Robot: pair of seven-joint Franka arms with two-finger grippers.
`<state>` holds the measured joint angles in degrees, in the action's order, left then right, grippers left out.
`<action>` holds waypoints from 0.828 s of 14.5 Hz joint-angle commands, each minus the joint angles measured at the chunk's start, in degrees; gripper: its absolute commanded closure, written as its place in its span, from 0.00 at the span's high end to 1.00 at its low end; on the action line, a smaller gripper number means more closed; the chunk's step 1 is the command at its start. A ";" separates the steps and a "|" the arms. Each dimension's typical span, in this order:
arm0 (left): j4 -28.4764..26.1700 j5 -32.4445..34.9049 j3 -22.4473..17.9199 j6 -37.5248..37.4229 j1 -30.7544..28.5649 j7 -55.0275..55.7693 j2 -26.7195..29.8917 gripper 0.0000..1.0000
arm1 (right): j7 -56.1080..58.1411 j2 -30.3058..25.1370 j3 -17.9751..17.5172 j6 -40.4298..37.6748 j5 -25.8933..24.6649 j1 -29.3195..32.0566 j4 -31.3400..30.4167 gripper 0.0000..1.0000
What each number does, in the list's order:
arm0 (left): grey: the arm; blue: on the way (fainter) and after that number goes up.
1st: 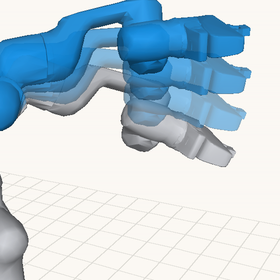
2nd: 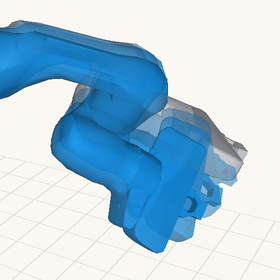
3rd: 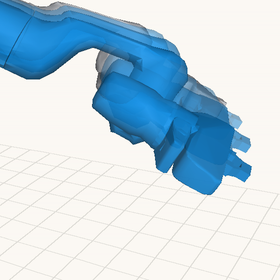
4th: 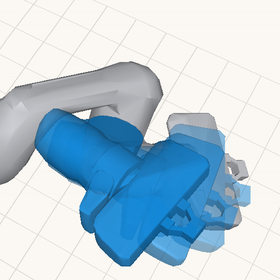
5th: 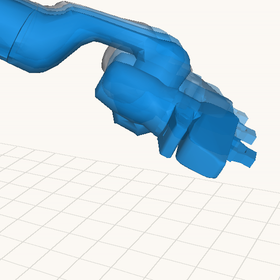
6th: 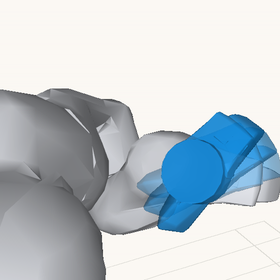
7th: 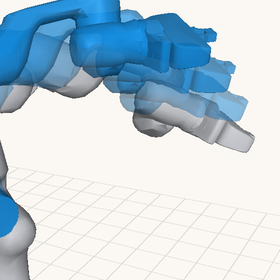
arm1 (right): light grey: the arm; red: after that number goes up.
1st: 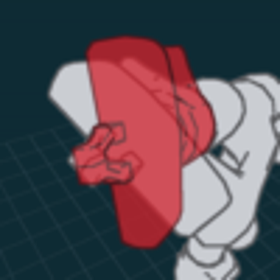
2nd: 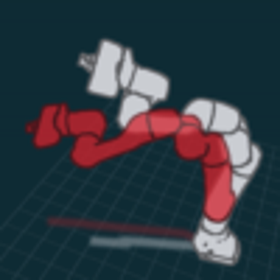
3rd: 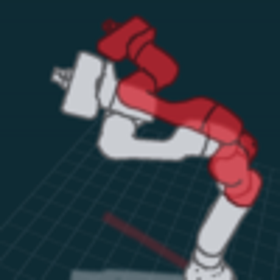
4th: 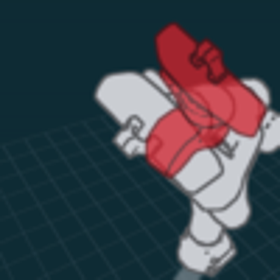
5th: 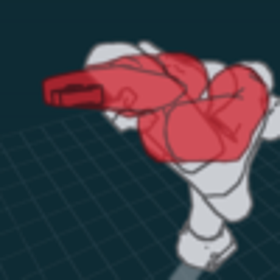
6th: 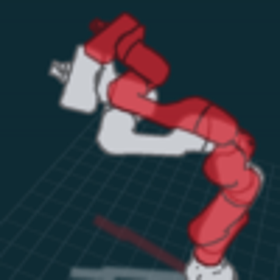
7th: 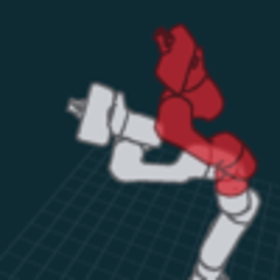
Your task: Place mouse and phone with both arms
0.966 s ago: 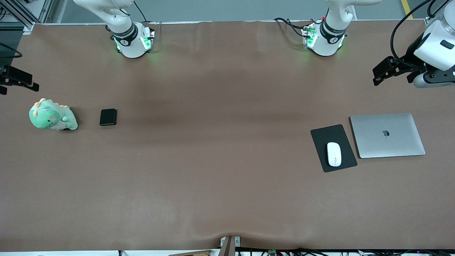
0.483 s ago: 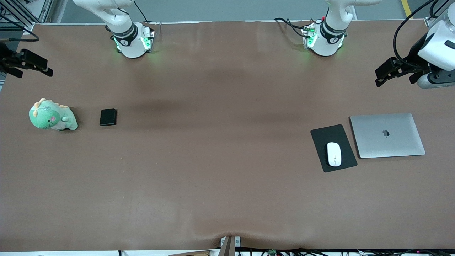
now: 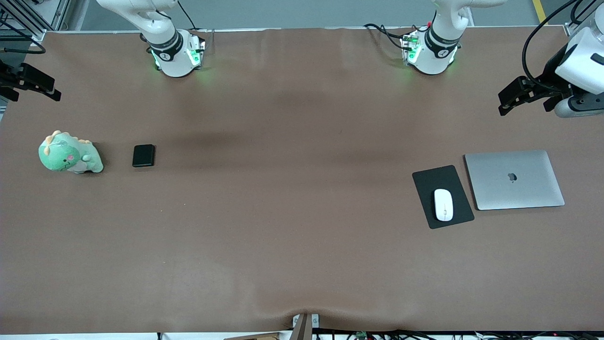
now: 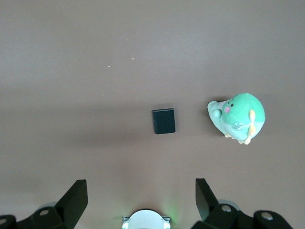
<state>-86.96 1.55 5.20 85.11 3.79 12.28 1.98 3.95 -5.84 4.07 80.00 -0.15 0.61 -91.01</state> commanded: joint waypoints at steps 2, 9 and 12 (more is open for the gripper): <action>0.57 -1.20 -0.19 0.15 -0.45 -1.29 0.04 1.00 | -0.35 -0.31 -0.38 -0.73 -1.34 0.36 0.22 1.00; 1.62 -1.19 -0.19 -0.12 -0.45 -1.20 0.04 1.00 | -0.35 -0.22 -0.12 -0.99 -0.73 1.24 0.04 1.00; 1.62 -0.93 -0.19 -0.55 -0.45 -1.20 0.04 1.00 | -0.26 -0.22 -0.12 -0.99 -0.73 1.41 -0.04 1.00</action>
<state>-86.14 1.55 5.10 85.17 3.75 12.28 1.99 3.95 -5.81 4.45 79.49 -0.33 1.19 -91.05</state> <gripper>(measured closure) 0.000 0.000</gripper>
